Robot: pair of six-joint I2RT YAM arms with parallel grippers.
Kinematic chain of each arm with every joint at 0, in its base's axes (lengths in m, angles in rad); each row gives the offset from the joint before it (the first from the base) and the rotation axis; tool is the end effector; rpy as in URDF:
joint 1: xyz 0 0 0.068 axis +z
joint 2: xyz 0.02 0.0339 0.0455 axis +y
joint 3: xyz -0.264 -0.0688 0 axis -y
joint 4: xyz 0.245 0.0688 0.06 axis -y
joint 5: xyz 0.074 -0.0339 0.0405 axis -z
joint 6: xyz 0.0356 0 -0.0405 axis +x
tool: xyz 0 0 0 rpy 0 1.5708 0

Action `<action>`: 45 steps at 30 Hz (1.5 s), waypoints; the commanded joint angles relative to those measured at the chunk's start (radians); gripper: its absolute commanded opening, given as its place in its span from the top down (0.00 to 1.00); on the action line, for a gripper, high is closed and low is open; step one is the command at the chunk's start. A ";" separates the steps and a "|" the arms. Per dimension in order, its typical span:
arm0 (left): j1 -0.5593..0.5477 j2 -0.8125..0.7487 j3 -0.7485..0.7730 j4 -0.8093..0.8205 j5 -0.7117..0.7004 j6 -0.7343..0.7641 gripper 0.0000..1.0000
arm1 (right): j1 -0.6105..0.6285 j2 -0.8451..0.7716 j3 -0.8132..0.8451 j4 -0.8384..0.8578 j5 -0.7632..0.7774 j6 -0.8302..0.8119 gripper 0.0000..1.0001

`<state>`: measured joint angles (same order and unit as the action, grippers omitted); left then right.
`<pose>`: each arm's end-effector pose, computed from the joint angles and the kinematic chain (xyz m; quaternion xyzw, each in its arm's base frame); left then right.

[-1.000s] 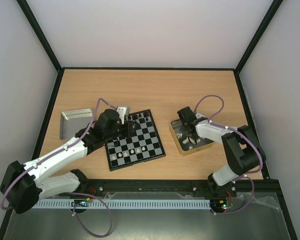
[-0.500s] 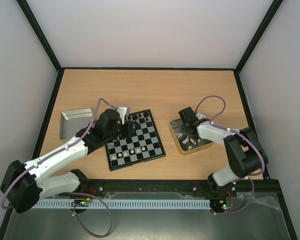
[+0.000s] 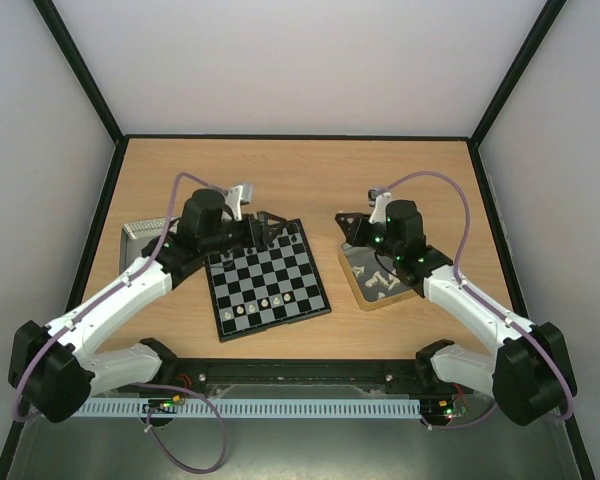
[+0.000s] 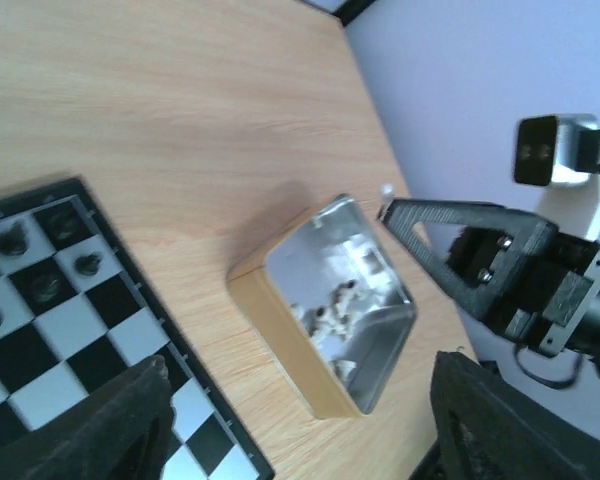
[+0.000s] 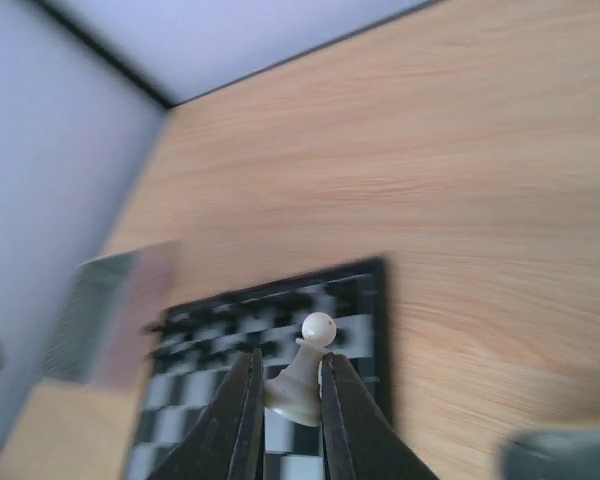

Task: Set up the chess pieces on the board
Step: Pick up the chess piece from the storage box, then place the chess piece on the chessboard.

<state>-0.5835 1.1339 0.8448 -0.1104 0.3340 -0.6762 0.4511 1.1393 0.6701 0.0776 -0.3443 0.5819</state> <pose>0.2100 -0.1526 0.2985 0.0537 0.8251 -0.4330 0.3589 0.2239 0.1218 0.2550 -0.0415 0.8234 0.3943 0.4060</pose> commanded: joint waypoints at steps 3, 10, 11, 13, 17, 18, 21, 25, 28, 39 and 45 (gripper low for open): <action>0.027 0.033 0.090 0.098 0.252 -0.117 0.20 | 0.002 -0.032 -0.011 0.330 -0.561 -0.064 0.91; 0.029 0.087 0.114 0.221 0.464 -0.246 0.23 | 0.031 -0.015 0.028 0.336 -0.811 -0.118 0.91; 0.029 0.093 0.111 0.241 0.487 -0.265 0.26 | 0.038 -0.013 0.035 0.311 -0.824 -0.143 0.91; 0.028 0.099 0.105 0.273 0.530 -0.294 0.37 | 0.047 -0.007 0.048 0.264 -0.847 -0.186 0.91; 0.027 0.111 0.095 0.258 0.566 -0.296 0.48 | 0.058 -0.008 0.055 0.249 -0.860 -0.214 0.91; 0.028 0.112 0.090 0.254 0.570 -0.294 0.50 | 0.059 -0.008 0.056 0.250 -0.863 -0.217 0.91; 0.024 0.114 0.075 0.263 0.582 -0.302 0.58 | 0.061 -0.003 0.061 0.245 -0.864 -0.222 0.91; 0.008 0.122 0.067 0.278 0.599 -0.307 0.68 | 0.063 0.000 0.064 0.240 -0.859 -0.225 0.91; -0.001 0.130 0.065 0.258 0.597 -0.294 0.69 | 0.063 0.003 0.069 0.240 -0.852 -0.225 0.91; -0.003 0.130 0.050 0.245 0.601 -0.273 0.86 | 0.064 0.016 0.075 0.242 -0.829 -0.219 0.92; -0.004 0.134 0.040 0.265 0.605 -0.288 0.98 | 0.064 0.022 0.077 0.223 -0.824 -0.215 0.85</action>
<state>-0.5812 1.2602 0.9012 0.1368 0.8982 -0.9573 0.5102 1.1507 0.7132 0.3099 -1.1755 0.3733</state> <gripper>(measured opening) 0.058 0.106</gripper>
